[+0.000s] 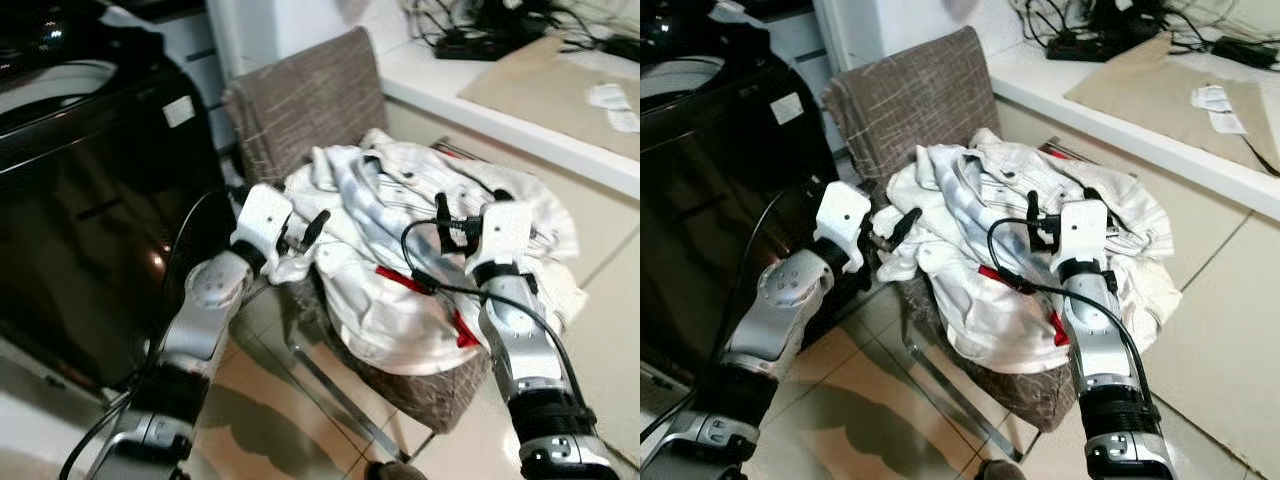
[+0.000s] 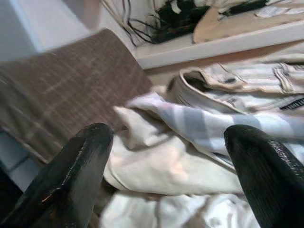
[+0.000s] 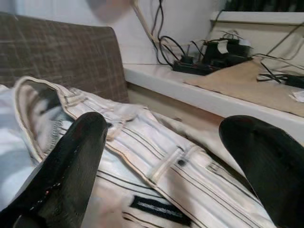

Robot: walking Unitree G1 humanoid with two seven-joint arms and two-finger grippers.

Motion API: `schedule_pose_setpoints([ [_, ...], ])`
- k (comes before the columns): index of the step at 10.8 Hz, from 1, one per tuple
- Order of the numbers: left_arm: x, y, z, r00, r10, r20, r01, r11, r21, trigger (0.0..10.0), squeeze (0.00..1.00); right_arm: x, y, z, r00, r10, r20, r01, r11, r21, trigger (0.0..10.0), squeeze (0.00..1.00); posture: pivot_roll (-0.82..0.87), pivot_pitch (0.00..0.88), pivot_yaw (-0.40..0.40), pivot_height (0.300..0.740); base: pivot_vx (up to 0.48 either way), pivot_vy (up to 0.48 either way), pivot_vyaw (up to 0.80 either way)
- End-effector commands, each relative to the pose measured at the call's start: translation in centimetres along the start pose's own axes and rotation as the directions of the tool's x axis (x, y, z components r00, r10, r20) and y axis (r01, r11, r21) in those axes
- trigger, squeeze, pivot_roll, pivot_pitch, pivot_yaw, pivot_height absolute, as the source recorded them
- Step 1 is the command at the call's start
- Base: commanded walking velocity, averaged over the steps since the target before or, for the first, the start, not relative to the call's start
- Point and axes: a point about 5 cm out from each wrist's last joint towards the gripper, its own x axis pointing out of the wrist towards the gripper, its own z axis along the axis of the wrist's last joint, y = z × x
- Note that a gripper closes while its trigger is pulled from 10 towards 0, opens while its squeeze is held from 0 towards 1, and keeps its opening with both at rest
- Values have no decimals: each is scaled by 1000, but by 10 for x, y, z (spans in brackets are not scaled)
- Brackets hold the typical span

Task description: Clothes washing

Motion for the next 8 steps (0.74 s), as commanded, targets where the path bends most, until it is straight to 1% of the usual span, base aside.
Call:
schedule_pose_setpoints([
  [1, 1, 1, -2, 1000, 1, -12, -1, 1000, 23, 10000, 0, 0, 3, 1, 1000, 2, 10, -2, 1000, 4, 10000, 0, -241, 0, 66, 740, 0, 0, 0],
  [2, 1, 0, -3, 1000, 1, -16, -1, 1000, 24, 10000, 0, 0, 4, -1, 1000, 11, -4, -11, 1000, 1, 10000, 0, -240, 0, 68, 740, 0, 0, 0],
  [3, -1, 0, -3, 1000, 1, -17, -1, 1000, 18, 10000, 0, 1, 5, -2, 1000, 14, -17, -14, 1000, 14, 10000, 4, -236, 0, 70, 740, 0, 0, -788],
  [4, -5, 1, -6, 1000, 4, -19, -3, 1000, 25, 10000, 0, 2, 10, -5, 999, 27, -31, -27, 999, 18, 10000, 4, -222, 0, 64, 740, 0, 0, -775],
  [5, -6, 2, -7, 1000, 12, -20, -12, 1000, 23, 10000, 0, 2, 11, -5, 999, 32, -33, -31, 999, 12, 10000, 0, -212, 0, 57, 740, 0, 0, -775],
  [6, -8, 5, -6, 999, 35, -16, -35, 999, 14, 10000, 0, 4, 14, -4, 999, 40, -28, -40, 999, 17, 10000, 4, -192, 0, 43, 740, 0, 0, -788],
  [7, -9, 9, -5, 998, 61, -11, -61, 998, 12, 10000, 0, 11, 16, -3, 998, 55, -35, -55, 998, 6, 10000, 0, -178, 0, 25, 740, 0, 0, 0],
  [8, -10, 11, -4, 996, 86, -9, -86, 996, 11, 10000, 0, 19, 13, 2, 998, 58, -36, -58, 998, 2, 10000, 0, -170, 0, 18, 740, 0, 0, 0],
])
